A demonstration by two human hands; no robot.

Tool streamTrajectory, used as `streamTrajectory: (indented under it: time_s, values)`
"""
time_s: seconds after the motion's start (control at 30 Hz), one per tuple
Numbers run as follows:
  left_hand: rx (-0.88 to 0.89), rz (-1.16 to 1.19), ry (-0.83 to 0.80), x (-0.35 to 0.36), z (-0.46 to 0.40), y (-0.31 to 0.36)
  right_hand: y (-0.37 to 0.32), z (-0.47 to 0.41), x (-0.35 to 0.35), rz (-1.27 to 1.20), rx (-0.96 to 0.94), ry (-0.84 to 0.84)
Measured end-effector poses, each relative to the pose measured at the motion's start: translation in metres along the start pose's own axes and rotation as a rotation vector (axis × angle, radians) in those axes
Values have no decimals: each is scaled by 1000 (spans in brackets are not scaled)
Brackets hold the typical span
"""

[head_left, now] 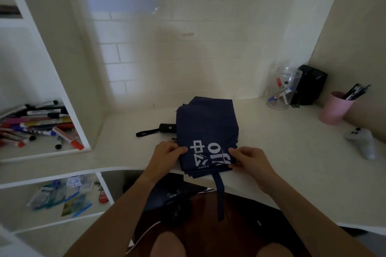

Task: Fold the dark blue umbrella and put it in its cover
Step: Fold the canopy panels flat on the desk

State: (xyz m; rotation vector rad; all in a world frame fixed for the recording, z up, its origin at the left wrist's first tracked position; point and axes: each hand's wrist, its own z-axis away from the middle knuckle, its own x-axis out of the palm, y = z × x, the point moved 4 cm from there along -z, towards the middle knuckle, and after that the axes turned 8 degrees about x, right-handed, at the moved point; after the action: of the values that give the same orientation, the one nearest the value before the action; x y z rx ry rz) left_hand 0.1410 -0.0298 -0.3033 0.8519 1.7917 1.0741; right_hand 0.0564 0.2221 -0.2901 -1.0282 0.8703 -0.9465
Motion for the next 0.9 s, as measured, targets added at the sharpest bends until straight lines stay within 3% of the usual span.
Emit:
streamTrajectory:
  time_s: [0.27, 0.43, 0.57, 0.63, 0.67, 0.7, 0.77, 0.83, 0.9]
  values:
    - [62, -332, -27, 4, 10, 3, 6, -10, 3, 254, 1, 129]
    - [123, -494, -86, 5, 16, -4, 1, -13, 5, 677, -171, 264]
    - [224, -617, -55, 9, 23, -1, 3, -7, 5, 985, -158, 392]
    - [227, -628, -55, 12, 24, -3, -4, 5, 5, 1001, -302, 527]
    - [228, -629, -60, 13, 24, -3, -11, 14, 8, 964, -460, 589]
    - [230, -630, -59, 13, 24, -3, -18, 21, 14, 937, -643, 591]
    - [229, -633, -54, 14, 23, -1, -18, 24, 30, 994, -903, 405]
    - [218, -650, -69, 14, 23, -1, -5, 11, 38, 1102, -933, 223]
    - [223, -702, -68, 13, 25, -1, 6, -2, 36, 1158, -881, 153]
